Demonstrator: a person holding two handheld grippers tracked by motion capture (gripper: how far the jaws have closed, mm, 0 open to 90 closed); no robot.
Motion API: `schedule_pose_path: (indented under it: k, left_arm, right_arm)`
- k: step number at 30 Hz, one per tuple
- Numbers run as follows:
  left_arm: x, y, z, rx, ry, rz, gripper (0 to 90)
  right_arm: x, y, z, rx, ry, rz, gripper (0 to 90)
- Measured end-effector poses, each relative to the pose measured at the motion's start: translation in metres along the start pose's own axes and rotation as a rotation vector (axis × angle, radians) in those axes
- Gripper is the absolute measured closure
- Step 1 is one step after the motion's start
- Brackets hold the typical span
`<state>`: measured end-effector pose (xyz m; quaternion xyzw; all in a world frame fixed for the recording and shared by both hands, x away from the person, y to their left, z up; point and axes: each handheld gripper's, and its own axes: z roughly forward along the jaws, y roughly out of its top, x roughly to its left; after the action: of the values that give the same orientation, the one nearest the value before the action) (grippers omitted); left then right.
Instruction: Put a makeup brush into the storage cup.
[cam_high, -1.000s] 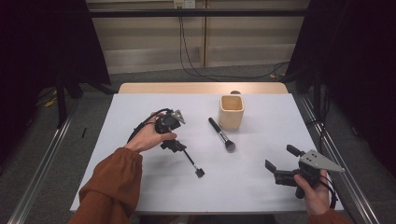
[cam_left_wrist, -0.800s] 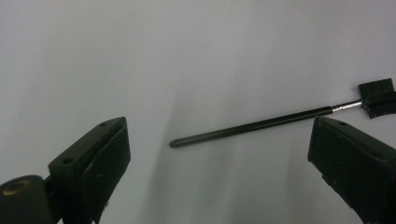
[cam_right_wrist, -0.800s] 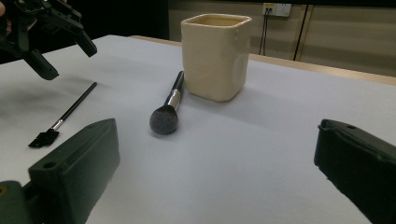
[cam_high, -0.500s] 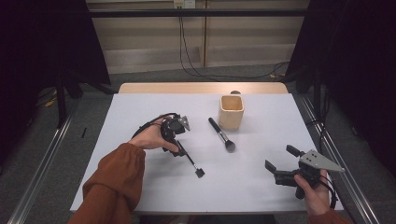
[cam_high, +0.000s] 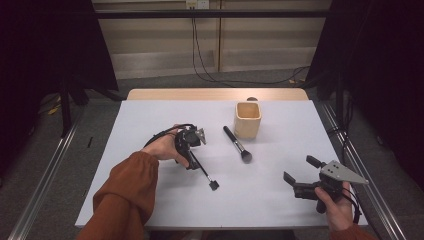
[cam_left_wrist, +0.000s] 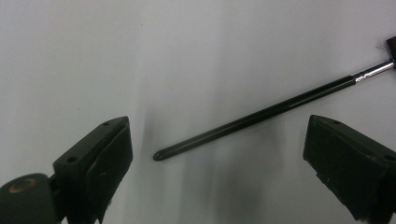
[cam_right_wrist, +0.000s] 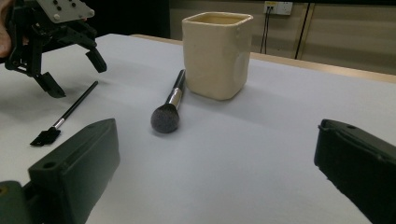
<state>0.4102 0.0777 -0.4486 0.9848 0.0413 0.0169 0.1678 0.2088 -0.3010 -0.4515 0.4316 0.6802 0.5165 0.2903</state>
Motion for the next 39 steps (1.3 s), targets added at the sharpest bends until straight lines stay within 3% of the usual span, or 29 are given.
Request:
schedule_pose_path:
  k: [7,8,12,16,19,20,29,38,39]
  left_arm:
    - [0.0005,0.0002,0.0079,0.021,-0.025,-0.006,8.6]
    - [0.0024,0.0001,0.0094,0.034,-0.014,0.013,10.2]
    - [0.0041,-0.0005,0.0105,0.018,-0.018,-0.015,11.3]
    - [0.0050,0.0014,0.0096,0.041,-0.025,0.013,12.7]
    - [0.0041,0.0014,0.0102,0.029,-0.041,-0.004,15.2]
    - [0.0055,0.0016,0.0099,0.038,-0.049,0.018,19.0]
    - [0.0049,0.0051,0.0095,0.065,-0.057,-0.022,26.9]
    - [0.0029,0.0067,0.0057,0.082,-0.060,-0.043,48.4]
    - [0.0022,0.0079,0.0046,0.095,-0.066,-0.030,50.5]
  right_arm:
    - [-0.0003,0.0000,-0.0004,-0.003,0.007,-0.004,0.0]
    - [-0.0004,0.0000,-0.0004,-0.002,0.008,-0.004,0.0]
    - [0.0000,0.0000,0.0000,-0.001,0.007,-0.001,0.0]
    - [0.0001,0.0000,0.0001,0.000,0.006,-0.004,0.0]
    - [0.0002,0.0000,0.0003,0.001,0.003,-0.002,0.0]
    - [0.0001,-0.0001,0.0003,0.003,0.002,-0.006,0.0]
    - [0.0005,0.0000,0.0012,0.007,0.001,-0.009,0.0]
    - [0.0005,-0.0004,0.0016,0.012,0.002,-0.011,0.0]
    - [0.0004,-0.0005,0.0018,0.011,0.001,-0.012,0.0]
